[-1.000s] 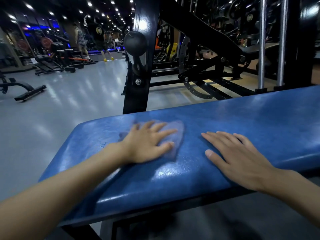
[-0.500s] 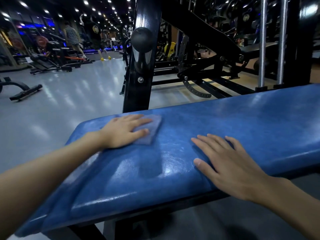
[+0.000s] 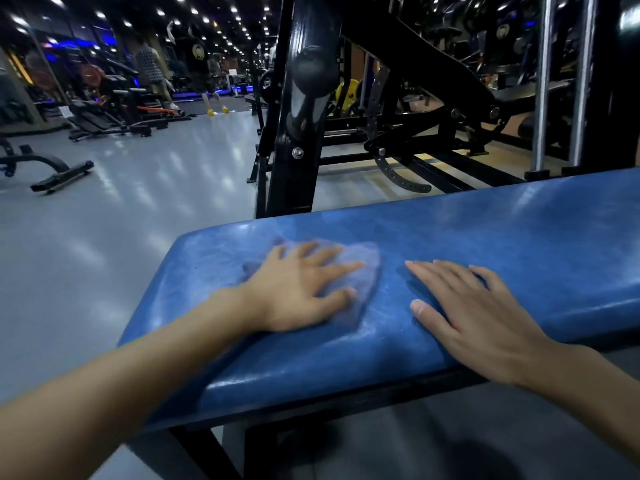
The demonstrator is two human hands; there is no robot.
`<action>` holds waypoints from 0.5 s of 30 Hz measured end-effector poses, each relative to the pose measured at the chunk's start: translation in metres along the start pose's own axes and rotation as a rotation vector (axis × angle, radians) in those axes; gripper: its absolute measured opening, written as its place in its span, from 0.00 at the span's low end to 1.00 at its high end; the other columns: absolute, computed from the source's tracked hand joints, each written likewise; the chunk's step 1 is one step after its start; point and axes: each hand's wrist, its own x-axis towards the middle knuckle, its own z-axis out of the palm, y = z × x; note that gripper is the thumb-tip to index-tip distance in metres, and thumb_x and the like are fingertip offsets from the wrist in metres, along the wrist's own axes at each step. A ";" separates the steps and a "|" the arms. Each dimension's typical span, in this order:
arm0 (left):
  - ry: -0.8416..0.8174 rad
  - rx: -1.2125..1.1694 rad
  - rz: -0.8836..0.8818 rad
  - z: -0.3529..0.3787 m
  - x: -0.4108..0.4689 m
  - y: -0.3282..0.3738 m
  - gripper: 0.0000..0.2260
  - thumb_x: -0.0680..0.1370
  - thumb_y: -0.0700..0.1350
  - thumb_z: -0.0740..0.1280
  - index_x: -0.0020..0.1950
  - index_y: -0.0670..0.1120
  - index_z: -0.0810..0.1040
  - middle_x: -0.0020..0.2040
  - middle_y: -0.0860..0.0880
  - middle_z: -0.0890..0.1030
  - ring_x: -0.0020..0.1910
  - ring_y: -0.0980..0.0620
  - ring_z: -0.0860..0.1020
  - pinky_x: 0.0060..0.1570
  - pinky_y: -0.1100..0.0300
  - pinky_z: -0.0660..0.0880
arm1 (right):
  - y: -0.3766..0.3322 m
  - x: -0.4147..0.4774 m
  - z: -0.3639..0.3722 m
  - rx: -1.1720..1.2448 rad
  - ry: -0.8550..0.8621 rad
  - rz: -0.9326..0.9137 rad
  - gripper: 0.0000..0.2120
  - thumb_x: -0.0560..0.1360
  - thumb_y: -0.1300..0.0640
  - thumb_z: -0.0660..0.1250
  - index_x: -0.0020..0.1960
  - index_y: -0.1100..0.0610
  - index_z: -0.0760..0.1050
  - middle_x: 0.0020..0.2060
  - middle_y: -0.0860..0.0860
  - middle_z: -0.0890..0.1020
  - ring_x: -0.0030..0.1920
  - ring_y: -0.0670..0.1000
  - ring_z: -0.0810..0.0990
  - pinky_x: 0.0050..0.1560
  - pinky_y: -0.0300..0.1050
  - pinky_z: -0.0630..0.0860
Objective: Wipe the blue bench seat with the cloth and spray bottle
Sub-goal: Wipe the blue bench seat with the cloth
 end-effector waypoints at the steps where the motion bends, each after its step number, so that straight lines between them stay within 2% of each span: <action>1: 0.017 -0.006 0.071 -0.001 -0.008 0.016 0.33 0.71 0.70 0.39 0.76 0.68 0.54 0.79 0.57 0.56 0.77 0.52 0.52 0.72 0.44 0.53 | 0.000 0.001 0.000 0.014 0.010 0.007 0.38 0.70 0.33 0.29 0.77 0.42 0.48 0.75 0.36 0.59 0.75 0.38 0.50 0.75 0.47 0.46; 4: 0.015 -0.016 0.167 -0.001 -0.018 0.028 0.30 0.74 0.70 0.41 0.76 0.68 0.53 0.80 0.58 0.55 0.78 0.51 0.51 0.73 0.45 0.53 | -0.001 0.004 -0.002 0.122 0.017 0.058 0.41 0.69 0.31 0.28 0.77 0.43 0.50 0.74 0.38 0.62 0.74 0.37 0.52 0.75 0.48 0.45; 8: 0.007 -0.075 0.069 -0.002 -0.019 -0.011 0.29 0.74 0.71 0.42 0.75 0.69 0.54 0.79 0.60 0.57 0.77 0.53 0.55 0.73 0.44 0.54 | -0.026 0.005 -0.009 0.118 0.012 -0.019 0.40 0.69 0.32 0.30 0.77 0.44 0.51 0.75 0.38 0.60 0.76 0.40 0.49 0.76 0.51 0.43; 10: 0.019 -0.058 -0.038 -0.002 -0.026 -0.046 0.30 0.74 0.71 0.41 0.75 0.69 0.55 0.78 0.60 0.59 0.76 0.55 0.57 0.72 0.44 0.57 | -0.040 0.003 -0.006 0.110 -0.031 -0.075 0.40 0.69 0.31 0.28 0.77 0.42 0.50 0.76 0.37 0.56 0.76 0.40 0.47 0.76 0.51 0.43; 13: -0.010 -0.054 -0.296 -0.002 -0.051 -0.099 0.32 0.71 0.74 0.40 0.74 0.71 0.56 0.78 0.58 0.60 0.77 0.54 0.57 0.73 0.43 0.56 | -0.045 0.003 0.003 -0.007 -0.037 -0.142 0.46 0.66 0.30 0.18 0.78 0.41 0.48 0.78 0.39 0.53 0.77 0.44 0.46 0.75 0.53 0.46; 15: 0.002 -0.082 -0.436 -0.002 -0.066 -0.114 0.34 0.69 0.74 0.40 0.74 0.70 0.58 0.78 0.58 0.60 0.77 0.52 0.57 0.72 0.43 0.57 | -0.043 0.005 0.006 -0.034 -0.022 -0.141 0.47 0.64 0.30 0.17 0.77 0.41 0.47 0.78 0.40 0.53 0.77 0.45 0.47 0.75 0.53 0.48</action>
